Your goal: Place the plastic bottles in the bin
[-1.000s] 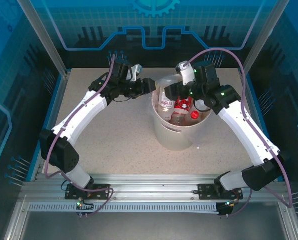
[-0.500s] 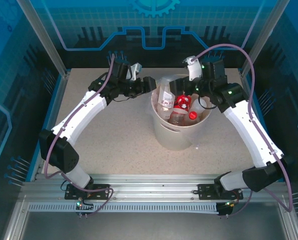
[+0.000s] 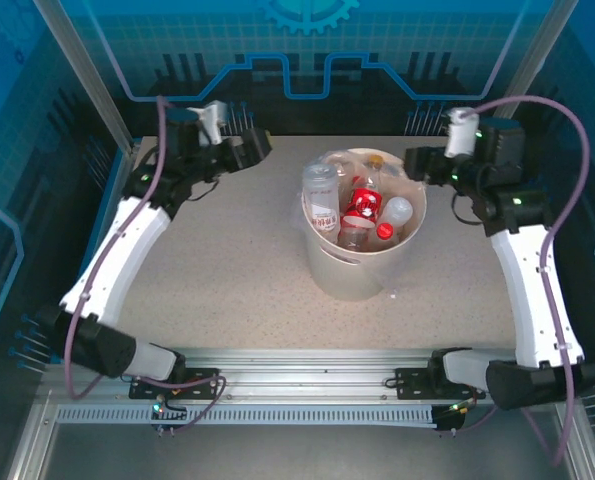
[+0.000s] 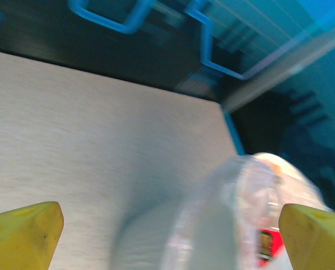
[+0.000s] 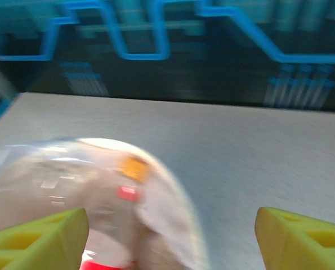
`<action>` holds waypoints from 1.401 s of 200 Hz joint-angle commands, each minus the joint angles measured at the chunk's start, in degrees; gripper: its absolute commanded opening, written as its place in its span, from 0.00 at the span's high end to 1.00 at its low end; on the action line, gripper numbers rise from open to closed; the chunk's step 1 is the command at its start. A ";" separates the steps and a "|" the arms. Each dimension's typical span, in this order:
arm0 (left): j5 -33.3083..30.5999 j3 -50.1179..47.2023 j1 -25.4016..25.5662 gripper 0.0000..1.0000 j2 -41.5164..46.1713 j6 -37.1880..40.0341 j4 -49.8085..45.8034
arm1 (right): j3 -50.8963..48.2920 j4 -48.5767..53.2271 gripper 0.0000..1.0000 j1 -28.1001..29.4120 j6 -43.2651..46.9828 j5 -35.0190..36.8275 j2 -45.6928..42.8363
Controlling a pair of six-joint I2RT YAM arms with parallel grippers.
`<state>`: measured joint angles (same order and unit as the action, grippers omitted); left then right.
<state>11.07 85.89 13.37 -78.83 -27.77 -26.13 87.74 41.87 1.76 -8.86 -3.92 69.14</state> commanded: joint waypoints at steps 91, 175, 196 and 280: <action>-43.54 -45.24 -8.35 0.01 8.65 14.07 24.14 | -43.55 -27.91 0.00 -17.41 -9.45 16.66 -6.17; -38.20 -53.71 -10.05 0.01 -5.55 22.17 53.86 | -60.05 -58.57 0.00 -4.51 -9.66 28.16 2.66; -34.30 -52.55 -10.90 0.01 -9.43 23.77 57.95 | -62.88 -69.54 0.00 -1.71 -7.27 29.37 6.19; -27.31 -65.27 -10.95 0.01 -11.08 26.62 82.51 | -70.23 -96.67 0.00 3.01 3.49 27.32 12.63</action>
<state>-19.25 23.88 3.14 -87.64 -3.18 42.85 19.38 -42.98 4.10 -8.97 23.57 81.06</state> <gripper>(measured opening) 0.991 0.996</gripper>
